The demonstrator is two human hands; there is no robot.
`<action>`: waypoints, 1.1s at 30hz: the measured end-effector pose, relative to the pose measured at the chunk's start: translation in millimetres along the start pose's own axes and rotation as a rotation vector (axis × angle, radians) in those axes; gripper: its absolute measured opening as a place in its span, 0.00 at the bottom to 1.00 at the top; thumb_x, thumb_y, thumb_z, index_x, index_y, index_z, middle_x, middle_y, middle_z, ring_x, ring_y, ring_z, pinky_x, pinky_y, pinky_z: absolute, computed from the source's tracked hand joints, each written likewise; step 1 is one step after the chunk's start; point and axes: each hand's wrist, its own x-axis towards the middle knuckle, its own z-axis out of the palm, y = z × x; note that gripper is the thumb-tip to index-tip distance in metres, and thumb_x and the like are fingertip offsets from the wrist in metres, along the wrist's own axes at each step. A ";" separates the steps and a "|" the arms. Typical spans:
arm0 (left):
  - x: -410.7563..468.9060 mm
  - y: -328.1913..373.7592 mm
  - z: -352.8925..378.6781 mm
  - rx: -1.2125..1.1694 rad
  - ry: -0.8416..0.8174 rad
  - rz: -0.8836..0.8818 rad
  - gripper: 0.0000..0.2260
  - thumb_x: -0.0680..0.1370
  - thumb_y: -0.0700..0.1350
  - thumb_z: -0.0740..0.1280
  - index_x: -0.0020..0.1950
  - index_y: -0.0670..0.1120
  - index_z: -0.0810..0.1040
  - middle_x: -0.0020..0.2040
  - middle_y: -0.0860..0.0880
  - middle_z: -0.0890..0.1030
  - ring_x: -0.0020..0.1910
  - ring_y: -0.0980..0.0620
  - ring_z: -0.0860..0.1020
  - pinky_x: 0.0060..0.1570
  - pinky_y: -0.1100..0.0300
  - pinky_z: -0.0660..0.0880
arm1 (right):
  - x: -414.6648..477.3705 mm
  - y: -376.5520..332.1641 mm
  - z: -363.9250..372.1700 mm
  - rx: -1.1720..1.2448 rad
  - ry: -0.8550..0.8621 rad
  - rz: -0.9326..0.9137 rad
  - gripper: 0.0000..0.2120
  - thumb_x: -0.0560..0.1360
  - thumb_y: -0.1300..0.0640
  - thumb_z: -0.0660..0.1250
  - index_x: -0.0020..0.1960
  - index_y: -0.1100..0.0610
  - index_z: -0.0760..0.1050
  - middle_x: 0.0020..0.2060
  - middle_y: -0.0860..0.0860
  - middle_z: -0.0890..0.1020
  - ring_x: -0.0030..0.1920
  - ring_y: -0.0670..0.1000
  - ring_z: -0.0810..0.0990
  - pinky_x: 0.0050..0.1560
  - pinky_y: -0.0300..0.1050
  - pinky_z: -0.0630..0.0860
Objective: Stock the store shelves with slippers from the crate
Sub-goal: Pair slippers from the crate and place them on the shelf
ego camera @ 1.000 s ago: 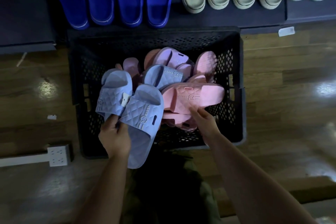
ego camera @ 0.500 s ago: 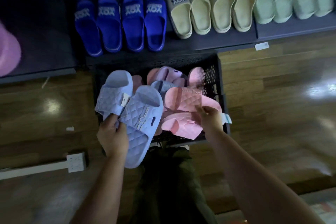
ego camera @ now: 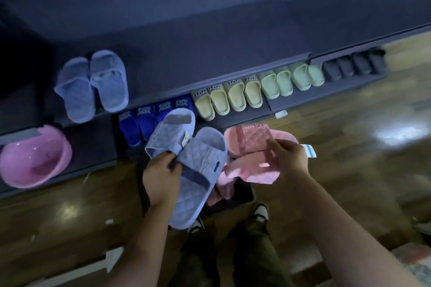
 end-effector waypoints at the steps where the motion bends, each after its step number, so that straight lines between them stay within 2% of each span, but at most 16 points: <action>1: 5.8 21.3 -3.2 0.004 -0.002 0.036 0.05 0.68 0.34 0.69 0.34 0.42 0.78 0.32 0.46 0.79 0.30 0.47 0.76 0.31 0.61 0.66 | -0.2 -13.7 -18.5 -0.002 0.026 -0.018 0.11 0.74 0.48 0.70 0.46 0.56 0.82 0.34 0.50 0.82 0.31 0.47 0.79 0.29 0.36 0.75; 3: 18.0 64.8 -4.6 -0.015 -0.007 0.128 0.04 0.69 0.36 0.69 0.34 0.43 0.78 0.33 0.47 0.79 0.30 0.47 0.76 0.31 0.62 0.63 | 4.0 -38.4 -57.7 -0.011 0.102 -0.078 0.13 0.74 0.49 0.70 0.49 0.59 0.82 0.36 0.50 0.82 0.36 0.50 0.80 0.36 0.42 0.76; 6: 31.6 138.9 -3.3 -0.057 0.014 0.266 0.08 0.68 0.45 0.62 0.29 0.44 0.71 0.27 0.49 0.72 0.26 0.50 0.71 0.25 0.60 0.59 | 18.6 -70.6 -123.3 0.002 0.199 -0.130 0.14 0.74 0.50 0.70 0.50 0.61 0.83 0.35 0.51 0.81 0.40 0.54 0.80 0.45 0.51 0.77; 8: 36.3 194.4 4.8 -0.089 0.043 0.334 0.11 0.68 0.47 0.59 0.28 0.44 0.70 0.26 0.48 0.72 0.25 0.50 0.70 0.25 0.58 0.63 | 31.1 -94.6 -177.6 0.028 0.237 -0.175 0.13 0.74 0.51 0.71 0.48 0.60 0.83 0.32 0.50 0.80 0.39 0.54 0.79 0.46 0.52 0.77; 11: 40.7 263.0 17.0 -0.117 0.068 0.363 0.09 0.67 0.44 0.62 0.27 0.45 0.70 0.26 0.49 0.72 0.25 0.49 0.72 0.26 0.54 0.67 | 51.8 -124.1 -245.3 0.042 0.260 -0.256 0.12 0.74 0.49 0.70 0.46 0.58 0.83 0.33 0.50 0.81 0.39 0.54 0.80 0.44 0.49 0.76; 13: 41.8 315.9 29.4 -0.140 0.090 0.394 0.11 0.68 0.43 0.64 0.27 0.47 0.67 0.25 0.51 0.69 0.24 0.49 0.70 0.25 0.54 0.67 | 68.5 -142.5 -298.0 0.077 0.246 -0.315 0.11 0.74 0.49 0.70 0.46 0.57 0.83 0.32 0.46 0.80 0.38 0.52 0.79 0.44 0.47 0.76; 15: 45.6 364.9 41.2 -0.158 0.100 0.409 0.14 0.69 0.41 0.68 0.26 0.46 0.67 0.24 0.51 0.69 0.24 0.49 0.70 0.24 0.54 0.67 | 87.6 -160.4 -343.4 0.120 0.256 -0.361 0.09 0.74 0.50 0.70 0.45 0.55 0.83 0.34 0.45 0.81 0.40 0.51 0.81 0.48 0.49 0.80; 17: 52.6 410.3 52.2 -0.175 0.129 0.408 0.14 0.68 0.37 0.72 0.26 0.42 0.70 0.24 0.49 0.72 0.24 0.48 0.71 0.25 0.54 0.68 | 108.1 -175.6 -382.2 0.174 0.265 -0.393 0.05 0.73 0.49 0.70 0.43 0.50 0.82 0.37 0.47 0.83 0.43 0.52 0.82 0.50 0.54 0.81; 19: 59.8 454.1 60.1 -0.181 0.164 0.427 0.16 0.68 0.37 0.73 0.25 0.41 0.69 0.22 0.48 0.71 0.23 0.48 0.69 0.24 0.57 0.65 | 127.9 -189.2 -416.8 0.235 0.270 -0.416 0.04 0.72 0.48 0.71 0.41 0.48 0.81 0.40 0.48 0.84 0.45 0.53 0.83 0.51 0.56 0.81; 23: 80.8 536.9 67.1 -0.170 0.253 0.491 0.17 0.69 0.44 0.69 0.24 0.46 0.66 0.21 0.49 0.68 0.23 0.48 0.67 0.25 0.60 0.60 | 165.1 -220.4 -473.7 0.334 0.295 -0.458 0.06 0.69 0.48 0.73 0.37 0.50 0.82 0.39 0.52 0.85 0.44 0.56 0.84 0.49 0.59 0.81; 27: 120.1 615.2 77.9 -0.166 0.369 0.555 0.18 0.69 0.46 0.70 0.25 0.48 0.63 0.22 0.52 0.61 0.24 0.48 0.64 0.26 0.60 0.53 | 211.3 -261.7 -523.6 0.406 0.317 -0.492 0.07 0.68 0.50 0.75 0.35 0.53 0.83 0.36 0.54 0.85 0.41 0.57 0.84 0.46 0.60 0.82; 30: 157.9 671.3 92.7 -0.154 0.408 0.597 0.17 0.69 0.47 0.70 0.26 0.48 0.65 0.24 0.52 0.62 0.25 0.49 0.64 0.29 0.60 0.54 | 250.4 -297.6 -558.3 0.467 0.340 -0.504 0.10 0.67 0.49 0.75 0.32 0.54 0.82 0.33 0.54 0.83 0.35 0.55 0.81 0.45 0.61 0.81; 33: 193.8 723.1 109.5 -0.147 0.419 0.611 0.18 0.69 0.45 0.71 0.26 0.47 0.64 0.24 0.53 0.60 0.25 0.50 0.62 0.29 0.60 0.55 | 286.6 -333.5 -589.5 0.482 0.358 -0.496 0.12 0.66 0.48 0.75 0.33 0.57 0.81 0.33 0.56 0.83 0.35 0.56 0.80 0.44 0.64 0.80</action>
